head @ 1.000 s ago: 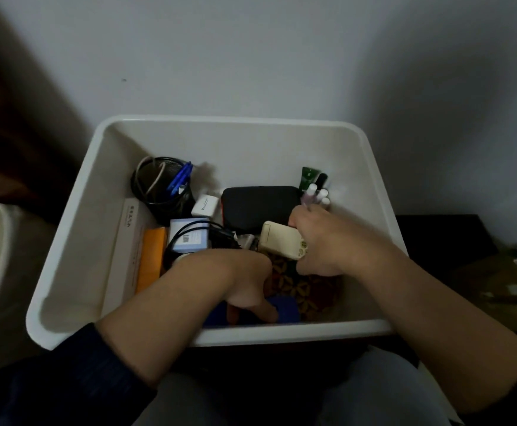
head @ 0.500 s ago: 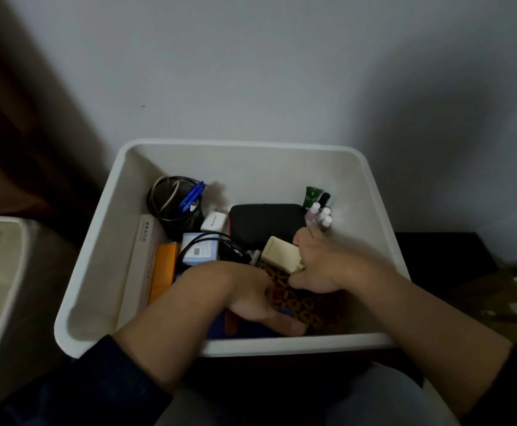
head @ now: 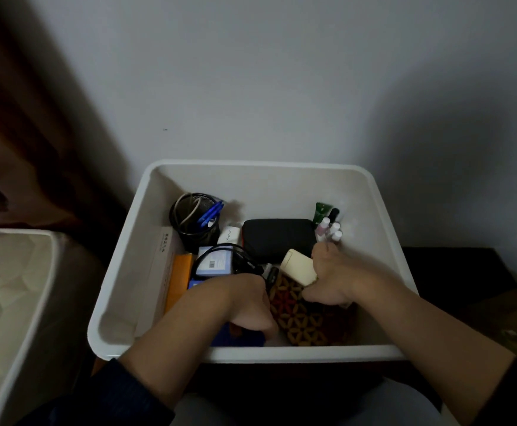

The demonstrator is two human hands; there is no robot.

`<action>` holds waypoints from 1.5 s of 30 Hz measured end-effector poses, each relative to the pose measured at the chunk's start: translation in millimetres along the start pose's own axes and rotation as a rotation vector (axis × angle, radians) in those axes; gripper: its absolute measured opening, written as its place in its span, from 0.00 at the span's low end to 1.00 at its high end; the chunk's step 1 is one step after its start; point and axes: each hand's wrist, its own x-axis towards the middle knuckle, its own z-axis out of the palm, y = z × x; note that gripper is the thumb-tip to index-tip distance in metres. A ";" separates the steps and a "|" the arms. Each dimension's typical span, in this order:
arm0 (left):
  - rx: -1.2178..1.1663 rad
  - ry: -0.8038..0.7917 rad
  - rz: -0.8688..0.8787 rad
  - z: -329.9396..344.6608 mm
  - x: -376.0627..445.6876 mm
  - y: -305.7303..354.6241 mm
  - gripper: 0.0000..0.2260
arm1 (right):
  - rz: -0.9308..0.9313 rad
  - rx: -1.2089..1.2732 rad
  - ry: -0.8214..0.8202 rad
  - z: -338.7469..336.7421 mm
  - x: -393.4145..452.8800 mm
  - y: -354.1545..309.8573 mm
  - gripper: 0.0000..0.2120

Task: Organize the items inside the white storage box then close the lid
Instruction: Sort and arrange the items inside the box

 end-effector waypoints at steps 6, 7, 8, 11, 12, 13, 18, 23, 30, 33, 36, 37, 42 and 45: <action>-0.014 -0.028 0.000 1.1 5.4 5.6 0.09 | 0.022 0.048 -0.056 -2.2 -5.6 -5.6 0.36; -0.022 -0.036 0.002 0.2 6.5 4.8 0.09 | 0.029 0.049 -0.055 -3.2 -6.3 -5.8 0.36; -0.035 -0.040 0.008 -0.3 6.8 3.4 0.09 | 0.036 0.043 -0.051 -3.9 -7.0 -5.9 0.37; -0.055 -0.022 0.015 -0.8 4.7 0.4 0.10 | 0.065 0.006 -0.052 -4.9 -7.2 -6.5 0.38; -0.059 -0.021 0.010 -0.7 3.8 0.0 0.12 | 0.078 0.005 -0.061 -4.6 -7.4 -7.0 0.39; -0.066 -0.018 0.008 -0.4 3.1 -0.2 0.14 | 0.090 0.012 -0.065 -4.5 -7.4 -7.3 0.39; -0.062 0.012 0.029 1.6 8.0 -2.3 0.11 | 0.059 0.088 0.008 -3.4 -4.8 -5.9 0.40; -0.028 0.016 0.045 1.9 12.7 -4.0 0.05 | 0.068 0.298 0.012 -7.5 -4.3 -9.1 0.54; 0.037 0.071 0.045 6.2 20.9 4.8 0.12 | 0.100 0.164 -0.088 -4.6 -5.2 -11.7 0.34; 0.045 0.049 0.063 5.2 20.5 5.2 0.13 | 0.103 0.154 -0.080 -5.3 -3.6 -10.5 0.33; 0.017 0.013 0.082 3.4 15.4 3.0 0.06 | 0.109 0.145 -0.083 -6.2 -4.5 -8.9 0.33; 0.007 0.016 0.076 2.7 14.1 3.1 0.08 | 0.108 0.129 -0.088 -6.0 -4.5 -9.2 0.32; 0.000 0.027 0.068 2.0 11.0 6.2 0.09 | 0.087 0.056 -0.061 -3.0 -4.5 -7.0 0.36; -0.025 0.104 0.106 1.7 0.1 0.5 0.11 | 0.021 -0.041 0.041 -5.7 -9.1 -3.6 0.47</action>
